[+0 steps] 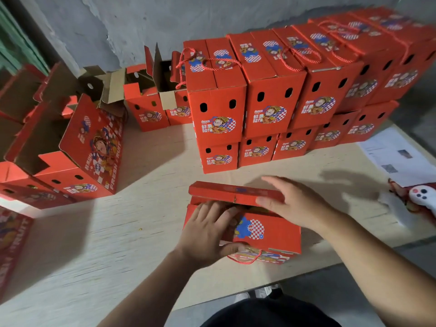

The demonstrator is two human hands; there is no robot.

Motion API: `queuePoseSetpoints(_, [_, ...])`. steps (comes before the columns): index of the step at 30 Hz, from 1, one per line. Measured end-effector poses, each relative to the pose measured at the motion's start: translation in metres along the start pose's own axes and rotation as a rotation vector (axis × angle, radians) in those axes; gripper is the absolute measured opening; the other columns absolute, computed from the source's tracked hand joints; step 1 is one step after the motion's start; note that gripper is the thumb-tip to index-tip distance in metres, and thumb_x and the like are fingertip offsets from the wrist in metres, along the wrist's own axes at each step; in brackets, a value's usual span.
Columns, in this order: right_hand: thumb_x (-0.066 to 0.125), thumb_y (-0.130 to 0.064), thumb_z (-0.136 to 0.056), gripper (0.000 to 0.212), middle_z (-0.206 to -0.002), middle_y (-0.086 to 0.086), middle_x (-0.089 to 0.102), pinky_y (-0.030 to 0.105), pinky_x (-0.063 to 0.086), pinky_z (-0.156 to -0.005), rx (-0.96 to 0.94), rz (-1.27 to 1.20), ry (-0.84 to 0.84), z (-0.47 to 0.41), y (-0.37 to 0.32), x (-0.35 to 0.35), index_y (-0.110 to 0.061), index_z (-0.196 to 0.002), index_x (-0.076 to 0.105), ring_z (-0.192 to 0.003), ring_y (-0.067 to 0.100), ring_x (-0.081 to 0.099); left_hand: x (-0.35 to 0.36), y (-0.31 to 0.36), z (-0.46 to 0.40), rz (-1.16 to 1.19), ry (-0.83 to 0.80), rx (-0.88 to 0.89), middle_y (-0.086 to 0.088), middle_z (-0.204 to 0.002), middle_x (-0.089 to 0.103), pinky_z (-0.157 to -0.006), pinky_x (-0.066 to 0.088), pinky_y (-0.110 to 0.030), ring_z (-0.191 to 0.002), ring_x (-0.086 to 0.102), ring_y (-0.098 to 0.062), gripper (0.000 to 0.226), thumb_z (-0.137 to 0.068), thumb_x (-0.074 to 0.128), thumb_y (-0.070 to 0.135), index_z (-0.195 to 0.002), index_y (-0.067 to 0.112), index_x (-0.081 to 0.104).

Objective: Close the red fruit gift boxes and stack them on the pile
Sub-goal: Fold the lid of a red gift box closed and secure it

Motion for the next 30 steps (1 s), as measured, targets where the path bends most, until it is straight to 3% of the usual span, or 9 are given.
queuePoseSetpoints(3, [0.039, -0.091, -0.076, 0.091, -0.140, -0.013, 0.060, 0.025, 0.049, -0.081, -0.026, 0.099, -0.054, 0.001, 0.004, 0.010, -0.038, -0.149, 0.045, -0.114, 0.010, 0.062, -0.003, 0.001, -0.009, -0.069, -0.097, -0.077, 0.001, -0.150, 0.055, -0.117, 0.038, -0.048, -0.139, 0.048, -0.028, 0.095, -0.084, 0.045, 0.090, -0.150, 0.023, 0.051])
queuePoseSetpoints(7, [0.027, -0.097, -0.078, 0.092, -0.130, -0.012, 0.065, 0.032, 0.055, -0.084, -0.058, 0.063, 0.010, -0.002, 0.008, 0.008, -0.036, -0.139, 0.056, -0.112, 0.012, 0.064, -0.018, -0.013, -0.042, 0.007, -0.230, -0.125, 0.006, -0.148, 0.057, -0.117, 0.036, -0.043, -0.140, 0.048, -0.025, 0.101, -0.064, 0.067, 0.090, -0.146, 0.033, 0.052])
queuePoseSetpoints(11, [0.027, -0.096, -0.081, 0.079, -0.132, -0.016, 0.065, 0.034, 0.054, -0.087, -0.045, -0.007, 0.005, -0.010, 0.010, 0.005, -0.045, -0.136, 0.053, -0.115, 0.012, 0.064, -0.013, -0.012, -0.040, -0.030, -0.134, -0.185, -0.001, -0.148, 0.056, -0.118, 0.035, -0.047, -0.139, 0.048, -0.030, 0.111, -0.064, 0.058, 0.098, -0.146, 0.023, 0.052])
queuePoseSetpoints(16, [0.012, -0.100, -0.075, 0.094, -0.149, -0.012, 0.047, 0.040, 0.041, -0.102, -0.015, 0.221, -0.136, -0.008, 0.016, 0.018, -0.048, -0.151, 0.030, -0.133, 0.019, 0.043, 0.010, -0.014, -0.008, -0.077, 0.043, -0.279, 0.004, -0.143, 0.059, -0.117, 0.031, -0.042, -0.136, 0.050, -0.027, 0.067, -0.097, 0.044, 0.077, -0.141, 0.030, 0.057])
queuePoseSetpoints(20, [0.005, -0.092, -0.081, 0.092, -0.152, -0.011, 0.036, 0.041, 0.030, -0.110, -0.013, 0.366, -0.067, 0.001, 0.015, 0.037, -0.043, -0.159, 0.010, -0.136, 0.019, 0.030, 0.010, -0.017, -0.005, -0.007, 0.129, -0.317, 0.009, -0.123, 0.071, -0.107, 0.039, -0.037, -0.121, 0.059, -0.024, 0.049, -0.101, 0.043, 0.070, -0.123, 0.033, 0.068])
queuePoseSetpoints(23, [0.011, -0.089, -0.085, 0.090, -0.151, -0.010, 0.046, 0.041, 0.037, -0.107, -0.054, 0.341, -0.015, 0.000, 0.013, 0.030, -0.040, -0.159, 0.024, -0.135, 0.020, 0.041, 0.002, -0.017, 0.001, 0.195, 0.349, -0.376, 0.016, -0.106, 0.066, -0.088, 0.051, -0.038, -0.102, 0.061, -0.021, 0.036, -0.100, 0.054, 0.060, -0.103, 0.026, 0.068])
queuePoseSetpoints(26, [0.017, -0.093, -0.083, 0.084, -0.127, -0.010, 0.070, 0.038, 0.056, -0.086, -0.102, 0.260, 0.101, -0.006, 0.011, 0.015, -0.043, -0.142, 0.049, -0.109, 0.020, 0.068, -0.008, -0.025, 0.000, 0.393, 0.503, -0.702, 0.022, -0.103, 0.046, -0.081, 0.048, -0.040, -0.096, 0.048, -0.013, 0.043, -0.087, 0.069, 0.064, -0.100, 0.029, 0.048])
queuePoseSetpoints(28, [0.020, -0.093, -0.081, 0.077, -0.119, -0.013, 0.073, 0.038, 0.058, -0.079, -0.121, 0.252, 0.110, -0.009, 0.009, 0.008, -0.047, -0.137, 0.046, -0.101, 0.021, 0.071, -0.014, -0.036, -0.010, 0.257, 0.427, -0.684, 0.008, -0.121, 0.049, -0.098, 0.043, -0.037, -0.113, 0.046, -0.019, 0.061, -0.081, 0.075, 0.067, -0.118, 0.022, 0.057])
queuePoseSetpoints(30, [0.020, -0.092, -0.080, 0.076, -0.120, -0.016, 0.072, 0.036, 0.056, -0.078, -0.137, 0.281, 0.096, -0.010, 0.006, 0.005, -0.049, -0.138, 0.045, -0.100, 0.022, 0.072, -0.022, -0.047, -0.025, 0.196, 0.217, -0.494, -0.004, -0.134, 0.057, -0.105, 0.044, -0.042, -0.124, 0.051, -0.026, 0.074, -0.080, 0.071, 0.071, -0.131, 0.017, 0.067])
Point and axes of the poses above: each hand's wrist, its own z-axis away from the middle knuckle, its own x-axis out of the palm, y = z × x, the point moved 2 cm from there along -z, towards the middle knuckle
